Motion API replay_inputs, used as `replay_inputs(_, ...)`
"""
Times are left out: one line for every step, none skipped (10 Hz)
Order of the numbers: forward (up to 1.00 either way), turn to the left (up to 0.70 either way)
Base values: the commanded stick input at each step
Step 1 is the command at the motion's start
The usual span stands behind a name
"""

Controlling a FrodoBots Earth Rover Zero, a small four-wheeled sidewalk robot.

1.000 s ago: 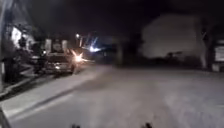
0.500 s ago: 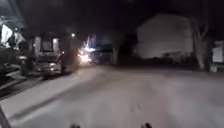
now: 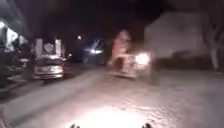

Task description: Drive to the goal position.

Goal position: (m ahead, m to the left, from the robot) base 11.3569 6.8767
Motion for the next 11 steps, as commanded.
replay_inputs(0.70,0.00)
replay_inputs(0.70,0.00)
replay_inputs(0.70,0.00)
replay_inputs(0.70,0.00)
replay_inputs(0.70,0.00)
replay_inputs(0.70,0.00)
replay_inputs(0.70,0.01)
replay_inputs(0.70,0.13)
replay_inputs(0.70,0.28)
replay_inputs(0.70,0.35)
replay_inputs(0.70,0.35)
